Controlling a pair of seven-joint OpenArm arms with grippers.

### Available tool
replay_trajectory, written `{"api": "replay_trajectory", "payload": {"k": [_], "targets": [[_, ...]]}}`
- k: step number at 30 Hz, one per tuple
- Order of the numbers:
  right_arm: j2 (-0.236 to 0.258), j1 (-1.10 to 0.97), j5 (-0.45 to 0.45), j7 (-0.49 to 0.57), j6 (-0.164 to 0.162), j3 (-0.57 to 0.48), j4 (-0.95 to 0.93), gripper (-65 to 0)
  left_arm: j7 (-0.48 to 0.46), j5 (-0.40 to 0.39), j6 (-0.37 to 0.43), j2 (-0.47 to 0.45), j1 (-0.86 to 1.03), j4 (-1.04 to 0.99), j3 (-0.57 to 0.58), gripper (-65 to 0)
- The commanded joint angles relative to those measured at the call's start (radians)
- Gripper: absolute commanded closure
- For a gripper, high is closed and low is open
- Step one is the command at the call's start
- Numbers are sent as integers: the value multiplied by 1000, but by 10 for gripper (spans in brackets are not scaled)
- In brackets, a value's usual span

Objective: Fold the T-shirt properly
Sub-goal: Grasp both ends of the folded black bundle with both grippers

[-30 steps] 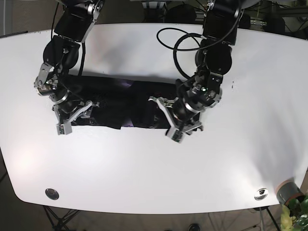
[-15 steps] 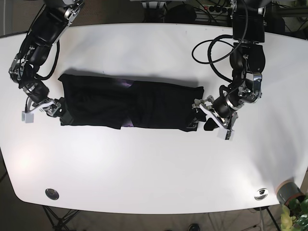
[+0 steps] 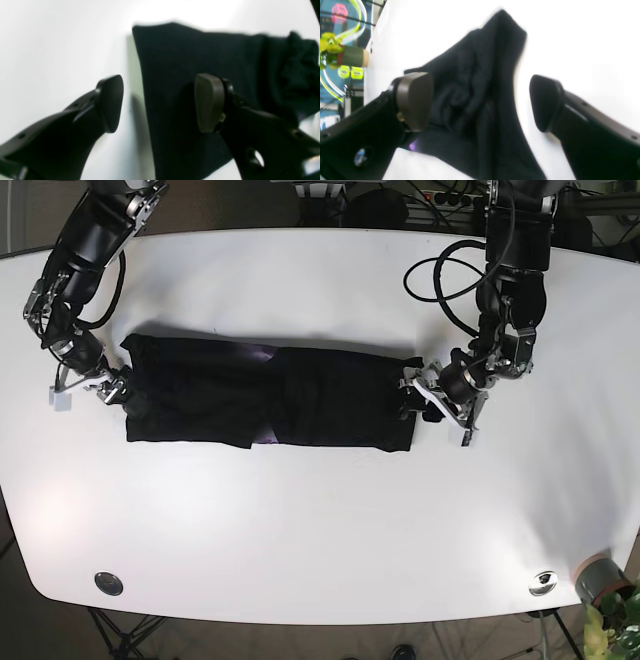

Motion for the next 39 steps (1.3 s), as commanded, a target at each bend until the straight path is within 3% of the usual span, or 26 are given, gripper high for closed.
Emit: {"api": "replay_trajectory", "payload": {"k": [1, 11, 13, 15, 20, 23, 27, 32, 35, 39], "targets": [[2, 6, 10, 7, -2, 0, 6, -574, -36, 3, -9, -16, -17, 18, 15, -421], [-72, 3, -77, 7, -5, -84, 37, -572, -39, 9, -9, -20, -17, 15, 41, -419], [-79, 8, -91, 9, -7, -97, 37, -539, -37, 9, -9, -20, -17, 16, 43, -419], [-82, 9, -103, 9, -7, -100, 37, -472, -37, 9, -9, -20, -17, 13, 43, -419], [-90, 29, -126, 21, -7, -101, 38, -147, -37, 10, -8, -20, -17, 10, 43, -419], [-90, 31, -126, 25, -7, -103, 38, -25, -37, 10, -8, -20, -17, 10, 43, -419], [-89, 23, -126, 25, -8, -103, 115, -30, -36, 10, -6, -17, -17, 10, 44, -419], [-96, -29, -172, 22, -14, -132, 347, -30, -37, 10, -4, -14, -20, 10, 107, -419], [-96, -66, -186, 22, -62, -195, 475, -30, -39, 10, -3, -14, -22, 10, 135, -419], [-98, -98, -178, 22, -100, -281, 603, -29, -40, 10, -3, -12, -20, 10, 138, -419]]}}
